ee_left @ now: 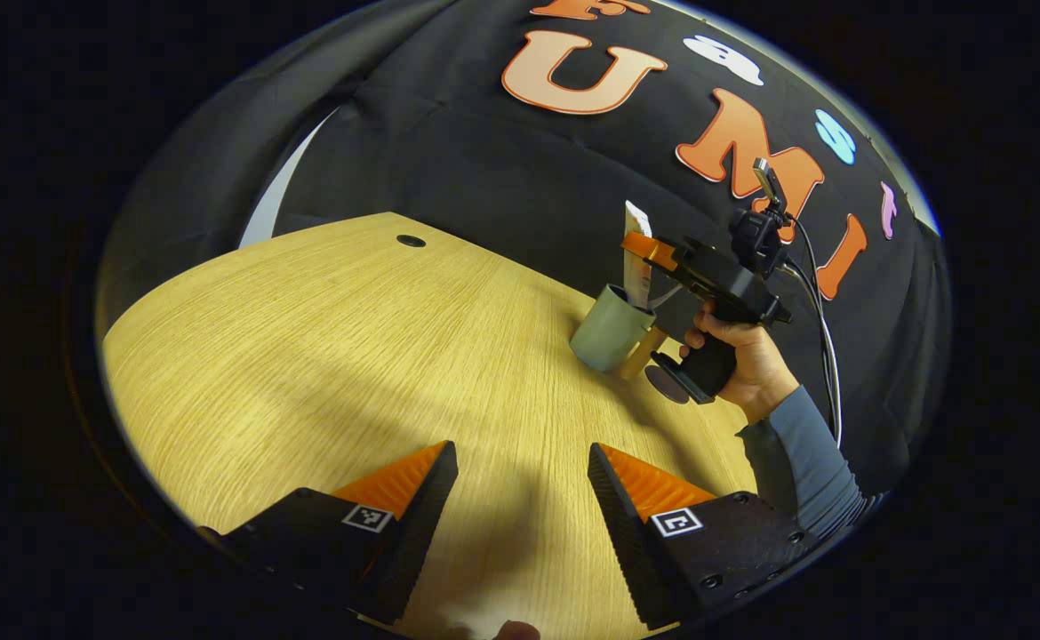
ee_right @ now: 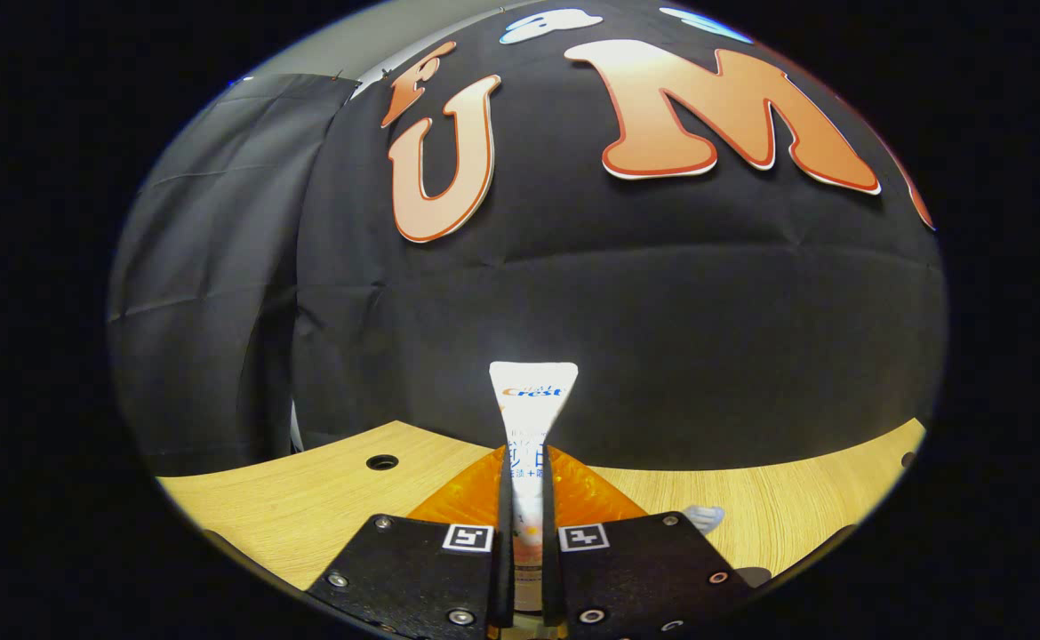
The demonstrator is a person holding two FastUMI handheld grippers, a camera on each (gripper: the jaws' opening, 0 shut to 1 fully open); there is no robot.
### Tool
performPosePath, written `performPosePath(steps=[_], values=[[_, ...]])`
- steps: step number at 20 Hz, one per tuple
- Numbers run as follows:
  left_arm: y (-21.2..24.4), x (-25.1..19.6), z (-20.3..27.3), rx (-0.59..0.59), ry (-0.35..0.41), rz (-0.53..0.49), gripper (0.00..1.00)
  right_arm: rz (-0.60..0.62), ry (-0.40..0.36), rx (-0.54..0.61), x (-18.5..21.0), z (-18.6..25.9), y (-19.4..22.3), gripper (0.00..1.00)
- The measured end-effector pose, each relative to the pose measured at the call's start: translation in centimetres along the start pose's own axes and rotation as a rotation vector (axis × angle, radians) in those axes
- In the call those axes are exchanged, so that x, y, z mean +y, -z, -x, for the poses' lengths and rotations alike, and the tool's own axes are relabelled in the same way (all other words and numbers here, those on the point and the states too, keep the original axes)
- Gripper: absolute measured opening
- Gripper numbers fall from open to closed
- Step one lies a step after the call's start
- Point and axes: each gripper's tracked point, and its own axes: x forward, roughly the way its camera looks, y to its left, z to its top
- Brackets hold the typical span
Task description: Put the toothbrush and toothpaste on the desktop into the cup, then pick up the cup and place it on the coaster on the desktop.
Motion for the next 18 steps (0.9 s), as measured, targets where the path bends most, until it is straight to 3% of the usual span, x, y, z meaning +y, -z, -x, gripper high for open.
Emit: performPosePath(steps=[3, 4, 6, 10, 12, 13, 14, 18], values=[[0.7, -1.0, -0.3, 0.007, 0.005, -0.013, 0.89, -0.009, 0.019, 0.078, -1.1, 1.3, 1.4, 0.18], [0.7, -1.5, 0.0, 0.006, 0.008, -0.017, 0.90, -0.028, 0.009, 0.129, -1.4, 1.9, 2.6, 0.24], [0.3, -2.0, -0.2, 0.004, 0.016, -0.023, 0.90, -0.085, -0.028, 0.205, -1.6, 3.4, 4.1, 0.26], [0.4, -3.5, -0.4, 0.008, 0.010, -0.049, 0.89, -0.062, -0.051, 0.246, -2.9, 7.9, 3.1, 0.29], [0.2, -4.2, -1.2, 0.021, 0.005, -0.065, 0.89, -0.022, -0.058, 0.227, -3.7, 9.7, 1.8, 0.50], [-0.2, -4.7, -1.5, 0.021, 0.006, -0.071, 0.89, -0.005, -0.053, 0.208, -4.2, 10.5, 1.1, 0.48], [-0.5, -5.4, -1.8, 0.023, 0.006, -0.076, 0.89, 0.005, -0.049, 0.190, -4.6, 11.0, 0.1, 0.61], [-2.6, -7.3, -3.1, 0.016, -0.008, -0.125, 0.89, 0.010, -0.033, 0.102, -7.1, 14.8, -3.7, 0.82]])
